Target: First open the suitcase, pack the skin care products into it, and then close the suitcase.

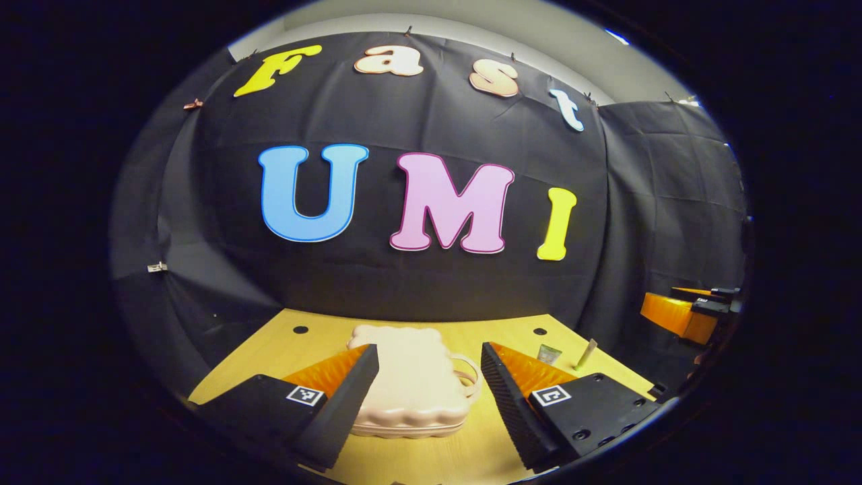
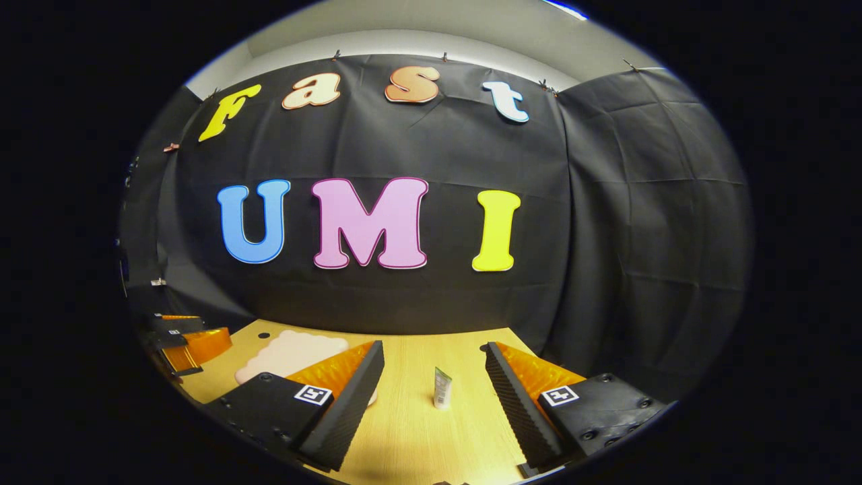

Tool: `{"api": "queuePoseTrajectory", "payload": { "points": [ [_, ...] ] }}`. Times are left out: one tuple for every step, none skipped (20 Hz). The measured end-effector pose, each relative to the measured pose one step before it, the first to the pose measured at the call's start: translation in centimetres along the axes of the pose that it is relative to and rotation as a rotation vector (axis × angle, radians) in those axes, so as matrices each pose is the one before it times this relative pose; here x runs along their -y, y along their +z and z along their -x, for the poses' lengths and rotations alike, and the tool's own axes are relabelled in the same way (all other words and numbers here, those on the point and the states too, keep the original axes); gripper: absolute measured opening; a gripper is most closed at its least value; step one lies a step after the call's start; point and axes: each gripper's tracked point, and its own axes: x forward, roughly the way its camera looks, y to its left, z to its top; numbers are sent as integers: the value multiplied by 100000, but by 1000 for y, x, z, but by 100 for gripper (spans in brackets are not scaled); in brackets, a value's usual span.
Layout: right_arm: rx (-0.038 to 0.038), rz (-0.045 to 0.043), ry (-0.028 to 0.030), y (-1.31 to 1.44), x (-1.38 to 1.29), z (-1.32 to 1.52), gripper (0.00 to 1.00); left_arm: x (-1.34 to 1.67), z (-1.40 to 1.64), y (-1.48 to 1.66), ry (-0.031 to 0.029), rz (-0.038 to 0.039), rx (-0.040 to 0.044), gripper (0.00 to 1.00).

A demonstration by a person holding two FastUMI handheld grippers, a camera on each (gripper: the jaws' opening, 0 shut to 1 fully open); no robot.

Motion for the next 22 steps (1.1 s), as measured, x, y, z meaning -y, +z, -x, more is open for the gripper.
{"api": "queuePoseTrajectory", "payload": {
  "points": [
    [135,253,-714,119,496,-68,96,1405,-954,-88,-3120,705,-911,96],
    [275,353,-894,109,615,-150,96,1438,-1168,-115,-3337,230,-1326,96],
    [-19,324,-765,19,658,-242,96,1359,-1535,-464,-3053,-156,-1341,96],
    [-88,149,-388,-108,545,-258,96,1226,-1584,-411,-2210,-424,-1692,96],
    [-225,60,-271,-34,553,-329,96,1176,-2104,-499,-2031,-517,-1603,96],
    [-402,313,-289,-204,646,-542,96,876,-1966,-713,-884,-835,-2905,96],
    [-754,346,-258,-196,656,-543,96,670,-2174,-778,-562,-1012,-3306,96],
    [-441,-14,168,-134,581,-426,96,564,-1951,-911,-301,-871,-2853,96],
    [163,368,70,-121,605,-537,96,440,-1892,-774,-100,-544,-2980,96],
    [-482,511,564,-478,545,-671,96,117,-1969,-1046,1088,-343,-3290,96],
    [-1451,314,1105,-672,353,-611,96,-77,-1937,-1123,1509,-356,-3991,96],
    [-1918,-320,1560,-809,179,-628,96,-70,-1706,-1076,1864,-197,-4276,96],
    [-2213,-984,1809,-863,149,-584,96,-81,-1825,-1183,1832,-121,-4092,96],
    [-2580,-1094,2051,-997,61,-606,96,32,-1560,-999,1309,17,-4082,96],
    [-2311,-293,1891,-880,-49,-435,96,108,-1502,-1197,1078,-1317,-4225,96],
    [-2657,177,2277,-1139,-51,-577,96,-412,-1312,-860,3074,-2328,-3368,96],
    [-2064,-317,1849,-699,-114,-487,96,-429,-1213,-727,4435,-1600,-3054,92],
    [-1379,-649,1825,-536,-103,-317,97,-98,-993,-647,2104,33,-2866,90],
    [-1568,-1134,1753,-568,-70,-402,96,251,-906,-772,1434,1003,-2875,88],
    [-1626,-1050,1752,-585,-48,-556,96,-164,-820,-703,2768,992,-3248,87],
    [-1693,-628,1698,-577,48,-534,96,-543,-780,-709,3408,299,-2997,87],
    [-2254,-60,1249,-784,298,-540,97,-413,-675,-514,2733,-215,-2112,87]
  ]
}}
